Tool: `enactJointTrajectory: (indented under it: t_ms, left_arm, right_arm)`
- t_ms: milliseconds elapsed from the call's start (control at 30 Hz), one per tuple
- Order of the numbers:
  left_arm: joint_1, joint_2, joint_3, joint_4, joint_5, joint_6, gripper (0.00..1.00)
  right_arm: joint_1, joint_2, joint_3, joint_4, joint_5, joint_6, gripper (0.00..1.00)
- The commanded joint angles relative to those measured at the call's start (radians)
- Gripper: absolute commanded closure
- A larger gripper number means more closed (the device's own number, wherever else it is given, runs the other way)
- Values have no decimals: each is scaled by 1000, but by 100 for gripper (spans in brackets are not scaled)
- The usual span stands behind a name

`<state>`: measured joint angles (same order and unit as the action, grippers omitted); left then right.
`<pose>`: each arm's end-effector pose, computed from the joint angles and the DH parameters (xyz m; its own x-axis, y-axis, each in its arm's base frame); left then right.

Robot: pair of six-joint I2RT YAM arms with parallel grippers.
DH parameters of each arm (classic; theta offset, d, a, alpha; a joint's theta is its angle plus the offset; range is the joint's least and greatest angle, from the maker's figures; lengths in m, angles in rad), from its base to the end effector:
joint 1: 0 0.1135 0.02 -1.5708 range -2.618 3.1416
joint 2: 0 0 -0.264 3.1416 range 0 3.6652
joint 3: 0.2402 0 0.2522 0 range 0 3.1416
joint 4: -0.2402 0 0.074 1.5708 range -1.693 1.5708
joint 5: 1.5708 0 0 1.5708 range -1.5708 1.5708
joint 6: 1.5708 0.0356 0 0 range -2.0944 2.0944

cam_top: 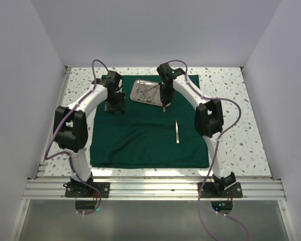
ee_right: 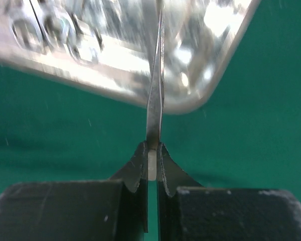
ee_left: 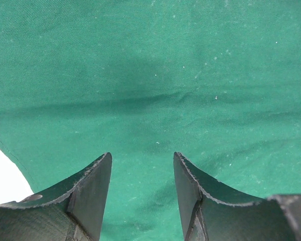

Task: Open and lay out the surgical kit
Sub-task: Pick up the medical item from the container, then place the medical item in the surgical kit.

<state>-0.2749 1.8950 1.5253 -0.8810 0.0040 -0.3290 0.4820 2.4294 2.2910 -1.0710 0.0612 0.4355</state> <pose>0.3740 -0.1056 0.2271 -0.9527 -0.0670 -0.2966 -0.0371 0.9938 -0.1053 0.4524 0.2342 0.2092 -0.9386 -0.0158 -0.3447 -0.0525 0.9939 0.0973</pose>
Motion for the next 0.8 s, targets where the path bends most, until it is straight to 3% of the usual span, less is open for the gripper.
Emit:
enactJointTrajectory:
  t_ms: [0,267,400,567,633,767]
  left_arm:
    - [9,-2,13,17,-1,8,44]
    - [9,-8,-10,34,5,7,44]
    - [9,-7,-16,37,14,5,44]
    - [9,-11,-14,34,19,5,44]
    - [9,-13,-14,33,17,5,44]
    - [8,-23,-20,34,8,2,45]
  right_arm:
    - [0,-218,-173,40,2,-1,100]
    - [18,-457,-712,187,-81,-27,100]
    - [23,-475,-823,215,-123,-7,100]
    - [35,-440,-797,157,-126,-4,100]
    - [36,-446,-780,129,-118,-12,94]
    - [37,-486,-699,24,-87,-29,67]
